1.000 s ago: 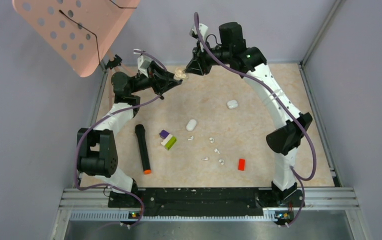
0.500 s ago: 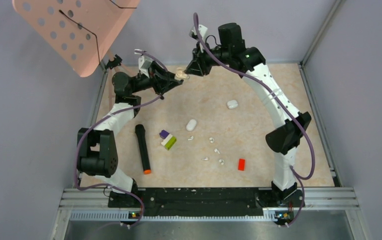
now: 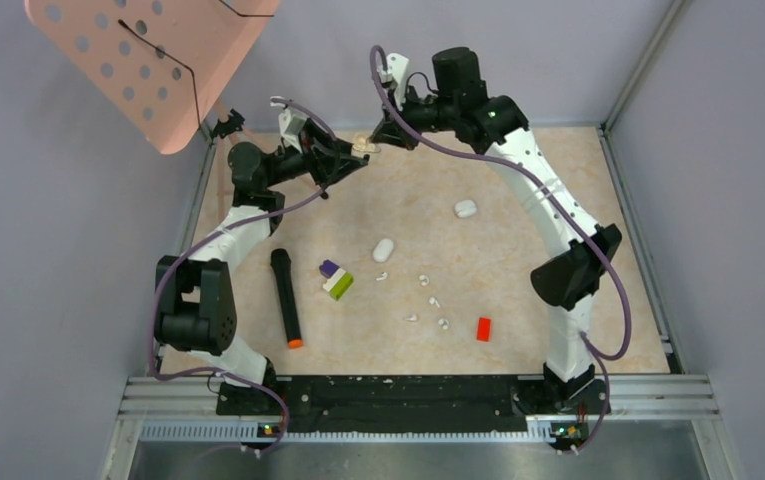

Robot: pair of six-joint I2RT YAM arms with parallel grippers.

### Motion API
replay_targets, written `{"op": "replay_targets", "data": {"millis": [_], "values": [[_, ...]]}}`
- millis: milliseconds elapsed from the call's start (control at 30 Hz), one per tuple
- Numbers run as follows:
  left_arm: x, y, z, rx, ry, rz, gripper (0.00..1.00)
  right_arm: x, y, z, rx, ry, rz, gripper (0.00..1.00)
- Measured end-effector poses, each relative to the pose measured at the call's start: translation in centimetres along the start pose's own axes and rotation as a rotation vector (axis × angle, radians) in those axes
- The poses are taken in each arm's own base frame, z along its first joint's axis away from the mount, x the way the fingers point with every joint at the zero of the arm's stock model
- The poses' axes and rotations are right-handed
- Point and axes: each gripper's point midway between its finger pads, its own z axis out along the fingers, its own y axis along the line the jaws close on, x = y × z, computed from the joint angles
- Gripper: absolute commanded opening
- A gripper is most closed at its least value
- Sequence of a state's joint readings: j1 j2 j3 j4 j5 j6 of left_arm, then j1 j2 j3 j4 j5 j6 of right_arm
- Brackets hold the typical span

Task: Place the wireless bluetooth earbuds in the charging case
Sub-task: Adjust the charging case.

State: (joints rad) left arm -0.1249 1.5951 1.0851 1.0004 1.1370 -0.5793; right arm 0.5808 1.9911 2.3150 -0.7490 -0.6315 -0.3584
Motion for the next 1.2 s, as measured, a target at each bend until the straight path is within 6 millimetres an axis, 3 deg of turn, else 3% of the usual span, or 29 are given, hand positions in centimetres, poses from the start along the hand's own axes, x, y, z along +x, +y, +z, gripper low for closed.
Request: {"op": "replay_targets", "data": {"millis": [233, 533, 933, 1067, 1200], "values": [[0.2, 0.2, 0.0, -0.006, 0.003, -0.007, 0.42, 0.4, -0.1, 0.5, 0.018, 0.021, -0.073, 0.00], [0.8, 0.6, 0.0, -0.011, 0.011, -0.015, 0.53, 0.6, -0.5, 0.6, 0.047, 0.038, -0.102, 0.00], [1.5, 1.2, -0.1, -0.023, 0.020, -0.037, 0.49, 1.3, -0.6, 1.0, 0.072, 0.076, -0.171, 0.00], [1.8, 1.1, -0.1, -0.018, 0.028, -0.046, 0.42, 1.5, -0.5, 1.5, 0.090, 0.095, -0.222, 0.00], [1.8, 1.2, 0.0, -0.018, 0.028, -0.045, 0.44, 1.4, -0.7, 1.4, 0.106, 0.100, -0.236, 0.00]]}}
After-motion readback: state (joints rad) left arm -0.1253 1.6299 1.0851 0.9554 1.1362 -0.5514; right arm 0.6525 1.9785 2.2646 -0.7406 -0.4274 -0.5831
